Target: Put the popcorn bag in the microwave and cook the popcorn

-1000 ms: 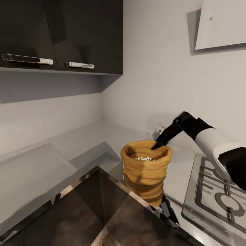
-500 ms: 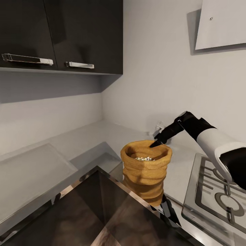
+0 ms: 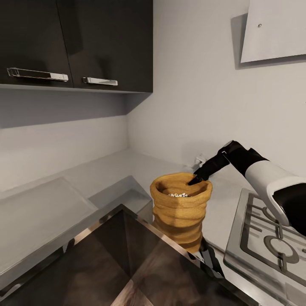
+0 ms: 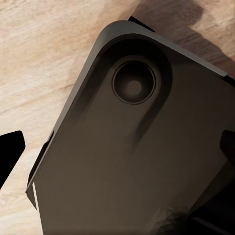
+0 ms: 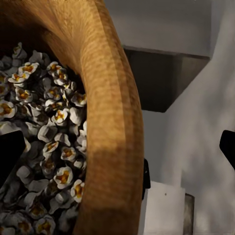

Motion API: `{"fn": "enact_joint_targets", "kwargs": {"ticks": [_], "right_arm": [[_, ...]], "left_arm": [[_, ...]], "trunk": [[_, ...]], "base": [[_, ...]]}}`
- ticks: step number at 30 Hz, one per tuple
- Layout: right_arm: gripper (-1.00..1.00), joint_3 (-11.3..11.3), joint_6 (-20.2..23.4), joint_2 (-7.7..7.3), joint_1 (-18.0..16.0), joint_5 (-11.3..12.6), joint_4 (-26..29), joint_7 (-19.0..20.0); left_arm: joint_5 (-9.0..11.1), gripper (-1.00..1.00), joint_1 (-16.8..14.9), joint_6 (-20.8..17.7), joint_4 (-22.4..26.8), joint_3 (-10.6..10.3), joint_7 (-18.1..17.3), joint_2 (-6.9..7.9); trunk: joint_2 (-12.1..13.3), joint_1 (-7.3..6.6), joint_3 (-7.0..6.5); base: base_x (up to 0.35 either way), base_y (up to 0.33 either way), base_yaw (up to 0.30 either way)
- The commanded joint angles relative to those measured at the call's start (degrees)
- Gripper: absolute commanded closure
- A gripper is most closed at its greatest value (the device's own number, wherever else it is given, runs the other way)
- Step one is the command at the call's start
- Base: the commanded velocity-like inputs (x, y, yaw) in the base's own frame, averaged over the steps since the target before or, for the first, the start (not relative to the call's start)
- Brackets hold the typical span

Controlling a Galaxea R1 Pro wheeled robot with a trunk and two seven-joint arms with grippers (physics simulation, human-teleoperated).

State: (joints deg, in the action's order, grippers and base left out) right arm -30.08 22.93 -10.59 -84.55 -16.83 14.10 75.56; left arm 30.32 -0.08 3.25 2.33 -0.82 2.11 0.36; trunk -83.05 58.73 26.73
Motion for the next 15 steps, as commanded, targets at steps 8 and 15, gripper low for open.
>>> {"fn": "enact_joint_targets", "kwargs": {"ticks": [8,15], "right_arm": [[-1.0,0.38,0.63,-0.01,0.01,-0.56,0.15,-0.36],[-1.0,0.38,0.62,-1.23,0.03,-0.44,0.1,-0.35]], "left_arm": [[0.05,-1.0,-0.01,0.09,0.05,-0.06,0.17,-0.01],[0.08,-1.0,-0.01,0.09,0.05,-0.06,0.17,-0.01]], "trunk": [[-0.03,0.0,0.06],[-0.03,0.0,0.06]], "base": [[0.0,0.0,0.0],[0.0,0.0,0.0]]}}
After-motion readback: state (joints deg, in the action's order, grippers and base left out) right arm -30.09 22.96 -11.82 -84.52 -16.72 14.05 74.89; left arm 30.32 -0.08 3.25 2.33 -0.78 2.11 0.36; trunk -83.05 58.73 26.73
